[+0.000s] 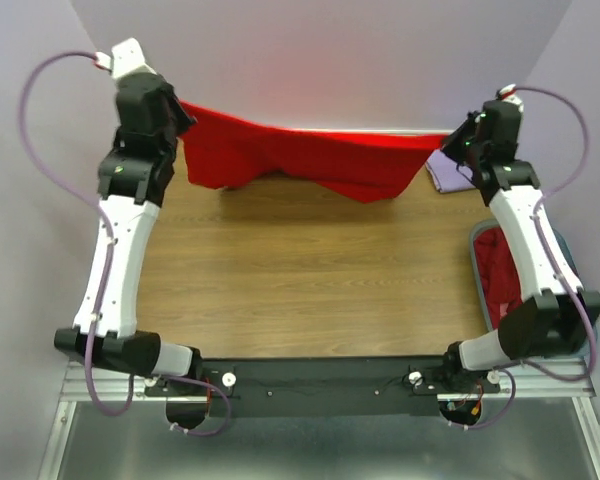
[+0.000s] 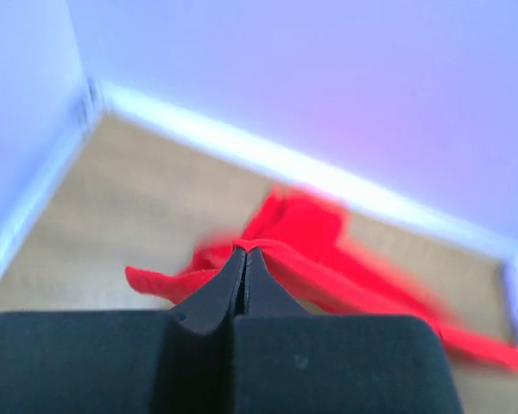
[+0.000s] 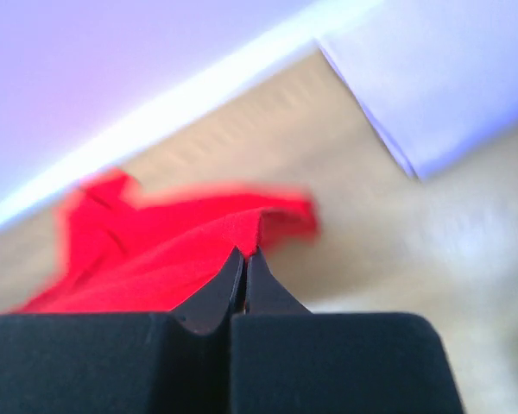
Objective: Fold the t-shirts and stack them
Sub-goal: Flatten the tshirt out
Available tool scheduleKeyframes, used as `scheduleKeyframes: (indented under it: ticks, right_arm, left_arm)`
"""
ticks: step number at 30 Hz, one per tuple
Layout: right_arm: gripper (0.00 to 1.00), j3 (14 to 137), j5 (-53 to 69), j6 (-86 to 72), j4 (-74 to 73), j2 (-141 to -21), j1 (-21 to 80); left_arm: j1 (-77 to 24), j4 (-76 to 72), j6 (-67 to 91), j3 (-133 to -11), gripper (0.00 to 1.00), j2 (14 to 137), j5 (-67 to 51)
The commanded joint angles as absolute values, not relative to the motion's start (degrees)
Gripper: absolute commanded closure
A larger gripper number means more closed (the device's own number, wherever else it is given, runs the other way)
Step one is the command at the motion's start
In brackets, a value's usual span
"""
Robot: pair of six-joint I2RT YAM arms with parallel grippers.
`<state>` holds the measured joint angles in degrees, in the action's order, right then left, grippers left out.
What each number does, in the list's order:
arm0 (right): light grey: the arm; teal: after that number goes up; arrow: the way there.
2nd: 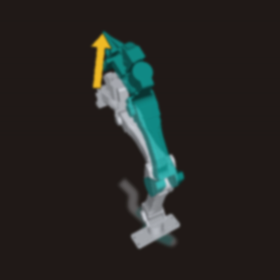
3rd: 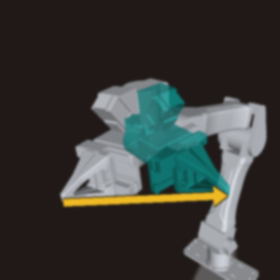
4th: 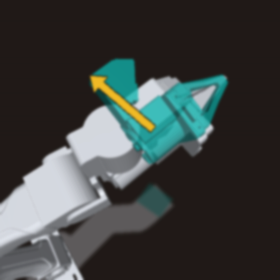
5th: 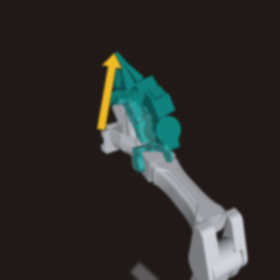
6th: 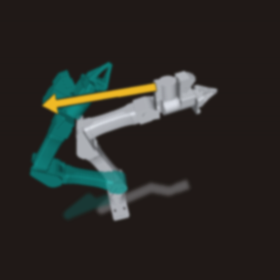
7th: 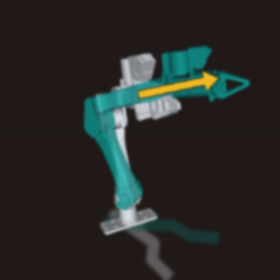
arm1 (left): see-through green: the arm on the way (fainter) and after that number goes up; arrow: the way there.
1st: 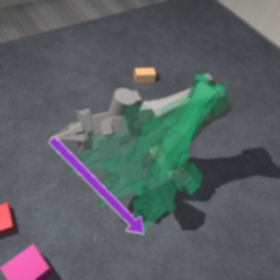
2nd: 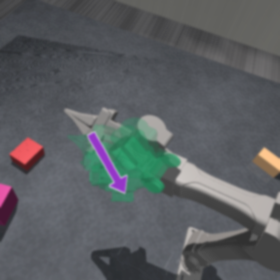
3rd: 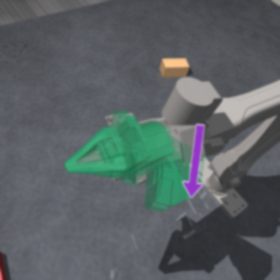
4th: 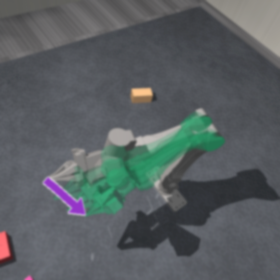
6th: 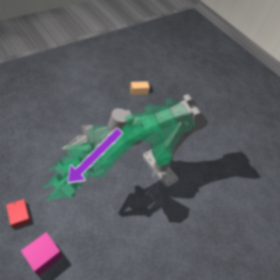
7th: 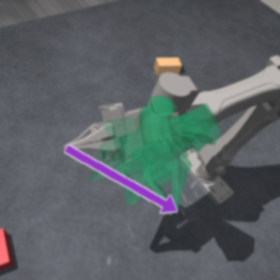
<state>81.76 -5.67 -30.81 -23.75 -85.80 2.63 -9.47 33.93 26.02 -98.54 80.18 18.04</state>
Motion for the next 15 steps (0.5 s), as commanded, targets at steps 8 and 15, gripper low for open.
scheduleKeyframes:
  ticks: [8, 15]
  right_arm:
    - [0.99, 92.28, -3.35, -20.40, -26.28, -64.72, 2.55]
    - [1.00, 92.37, 7.36, -16.00, -26.37, -54.86, 2.46]
  left_arm:
    - [-8.88, 26.64, 14.86, -110.75, 1.00, 58.66, 32.61]
    - [-8.88, 24.17, 10.20, -112.49, 1.00, 50.54, 32.08]
